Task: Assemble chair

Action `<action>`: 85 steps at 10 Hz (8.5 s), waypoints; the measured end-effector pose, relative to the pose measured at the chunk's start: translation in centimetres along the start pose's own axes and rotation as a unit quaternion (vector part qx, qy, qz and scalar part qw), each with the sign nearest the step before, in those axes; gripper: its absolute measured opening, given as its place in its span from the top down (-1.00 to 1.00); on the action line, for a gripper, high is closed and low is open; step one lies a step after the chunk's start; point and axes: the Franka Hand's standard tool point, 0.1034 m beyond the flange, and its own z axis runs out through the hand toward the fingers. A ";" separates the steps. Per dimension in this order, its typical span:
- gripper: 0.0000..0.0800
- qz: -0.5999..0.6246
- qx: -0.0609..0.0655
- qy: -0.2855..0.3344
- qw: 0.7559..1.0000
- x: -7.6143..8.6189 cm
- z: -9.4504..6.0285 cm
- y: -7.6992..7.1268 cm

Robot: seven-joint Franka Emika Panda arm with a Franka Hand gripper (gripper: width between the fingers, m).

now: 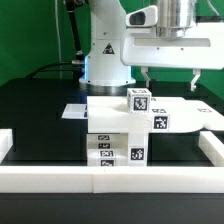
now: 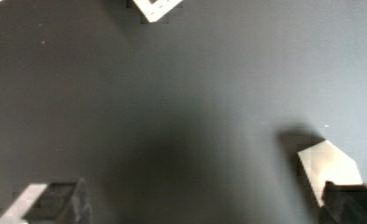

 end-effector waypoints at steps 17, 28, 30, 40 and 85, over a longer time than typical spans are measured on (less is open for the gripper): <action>-0.62 -0.211 -0.016 0.030 0.977 -4.3 2.1 1.5; -0.62 -0.254 -0.023 0.039 0.966 -4.2 2.6 1.2; -0.62 -0.256 -0.030 0.037 0.965 -4.5 3.2 1.5; -0.62 -0.273 -0.055 0.053 0.959 -4.5 5.6 1.9; 0.30 -0.255 -0.079 0.053 0.962 -5.6 8.4 1.8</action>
Offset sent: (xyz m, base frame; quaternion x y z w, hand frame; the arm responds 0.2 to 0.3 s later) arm -0.0285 0.0190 -0.0062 -0.0074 0.0076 0.0025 0.9999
